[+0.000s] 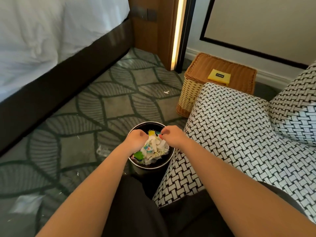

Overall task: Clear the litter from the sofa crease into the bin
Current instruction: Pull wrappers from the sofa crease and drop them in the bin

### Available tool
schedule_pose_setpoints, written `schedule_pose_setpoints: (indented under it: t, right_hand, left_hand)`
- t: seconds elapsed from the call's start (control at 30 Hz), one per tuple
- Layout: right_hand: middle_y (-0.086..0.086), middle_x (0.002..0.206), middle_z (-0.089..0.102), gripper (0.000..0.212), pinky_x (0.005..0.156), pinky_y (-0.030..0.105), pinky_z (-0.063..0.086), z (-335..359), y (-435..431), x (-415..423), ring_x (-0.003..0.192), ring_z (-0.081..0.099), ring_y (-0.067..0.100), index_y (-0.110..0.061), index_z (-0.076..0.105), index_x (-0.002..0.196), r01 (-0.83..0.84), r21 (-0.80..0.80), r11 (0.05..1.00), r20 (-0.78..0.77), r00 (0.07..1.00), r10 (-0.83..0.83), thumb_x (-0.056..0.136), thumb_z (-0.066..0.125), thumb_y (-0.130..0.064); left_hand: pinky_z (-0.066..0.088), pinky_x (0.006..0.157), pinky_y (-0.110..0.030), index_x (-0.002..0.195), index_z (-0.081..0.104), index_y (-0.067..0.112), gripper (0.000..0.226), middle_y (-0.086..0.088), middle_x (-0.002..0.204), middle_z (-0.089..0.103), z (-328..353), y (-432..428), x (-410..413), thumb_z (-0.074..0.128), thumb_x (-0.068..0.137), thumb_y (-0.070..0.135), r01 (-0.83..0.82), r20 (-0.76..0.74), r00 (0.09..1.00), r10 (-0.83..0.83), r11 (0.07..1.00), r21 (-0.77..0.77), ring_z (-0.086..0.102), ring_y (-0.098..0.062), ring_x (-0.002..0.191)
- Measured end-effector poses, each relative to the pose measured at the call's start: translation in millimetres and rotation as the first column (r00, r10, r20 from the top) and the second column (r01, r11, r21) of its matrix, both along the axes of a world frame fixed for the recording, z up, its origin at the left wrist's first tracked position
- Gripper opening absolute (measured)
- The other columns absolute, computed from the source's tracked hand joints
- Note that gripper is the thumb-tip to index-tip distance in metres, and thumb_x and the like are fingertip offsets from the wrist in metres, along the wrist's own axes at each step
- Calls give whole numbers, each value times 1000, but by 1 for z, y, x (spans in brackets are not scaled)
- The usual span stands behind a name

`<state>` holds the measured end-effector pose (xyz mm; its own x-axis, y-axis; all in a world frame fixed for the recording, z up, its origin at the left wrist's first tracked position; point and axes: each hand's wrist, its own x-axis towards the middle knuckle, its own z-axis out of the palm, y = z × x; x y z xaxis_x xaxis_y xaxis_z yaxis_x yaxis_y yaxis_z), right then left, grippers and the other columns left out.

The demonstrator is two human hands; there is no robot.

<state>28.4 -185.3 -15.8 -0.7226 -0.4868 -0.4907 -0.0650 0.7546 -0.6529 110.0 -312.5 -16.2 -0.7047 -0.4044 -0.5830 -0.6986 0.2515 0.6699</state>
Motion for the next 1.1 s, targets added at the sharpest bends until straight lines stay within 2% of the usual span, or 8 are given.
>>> schedule_pose_setpoints:
  t: [0.1, 0.2, 0.4, 0.63, 0.73, 0.8, 0.93, 1.1]
  right_hand:
    - [10, 124, 58, 29, 91, 30, 45, 22, 16, 4, 110, 54, 23, -8, 60, 117, -41, -17, 999, -24, 999, 41, 90, 50, -8]
    - [13, 121, 59, 29, 81, 29, 47, 45, 37, 9, 98, 55, 21, -7, 58, 118, -73, -30, 997, -42, 997, 72, 89, 52, -9]
    - [10, 120, 60, 31, 93, 29, 42, 106, 88, 21, 111, 54, 22, -8, 57, 119, -163, 21, 986, -120, 979, 165, 91, 44, -9]
    - [9, 117, 58, 30, 82, 27, 44, 171, 157, 44, 108, 54, 23, -8, 56, 120, -181, 39, 983, -237, 954, 185, 95, 40, -12]
    - [8, 121, 58, 30, 92, 31, 42, 188, 191, 57, 112, 53, 22, -12, 55, 121, -182, 52, 982, -286, 939, 189, 95, 42, -16]
    - [6, 122, 57, 30, 91, 30, 40, 196, 218, 68, 114, 52, 22, -12, 54, 122, -154, 60, 986, -320, 933, 165, 95, 43, -18]
    - [4, 125, 56, 28, 96, 32, 42, 200, 278, 95, 112, 53, 18, -13, 55, 120, -104, 75, 992, -363, 924, 124, 96, 43, -21]
    - [-5, 108, 64, 27, 93, 35, 49, 186, 367, 141, 97, 61, 6, -20, 55, 119, 183, -126, 975, -300, 930, -213, 93, 47, -26]
  left_hand:
    - [31, 53, -26, 84, 49, 11, 13, -8, 79, 45, 18, 9, 4, 40, 93, 13, 32, -25, 999, -32, 999, 2, 42, -20, 72]
    - [30, 55, -28, 81, 48, 14, 15, -8, 78, 44, 42, 22, 6, 40, 93, 14, 90, -51, 995, -91, 996, -15, 40, -20, 72]
    - [33, 46, -18, 103, 54, 11, 20, -5, 97, 62, 98, 65, 14, 41, 95, 23, 308, -21, 951, -309, 951, -37, 58, -18, 89]
    - [43, 66, -23, 110, 57, 13, 27, -5, 114, 62, 160, 135, 23, 43, 95, 30, 523, -49, 841, -538, 834, -178, 62, -17, 103]
    - [46, 78, -29, 106, 56, 13, 31, -7, 116, 62, 186, 168, 26, 43, 95, 39, 593, -104, 777, -621, 777, -212, 62, -18, 104]
    - [47, 82, -31, 107, 56, 20, 33, -3, 113, 63, 201, 193, 31, 44, 91, 47, 620, -148, 743, -653, 754, -216, 62, -14, 102]
    - [46, 83, -30, 112, 56, 24, 25, 1, 111, 62, 219, 243, 44, 45, 93, 36, 694, -188, 642, -744, 667, -271, 59, -13, 102]
    - [41, 88, -25, 121, 54, 18, 31, 2, 117, 59, 226, 309, 68, 43, 96, 33, 756, -223, 499, -837, 547, -361, 56, -12, 105]
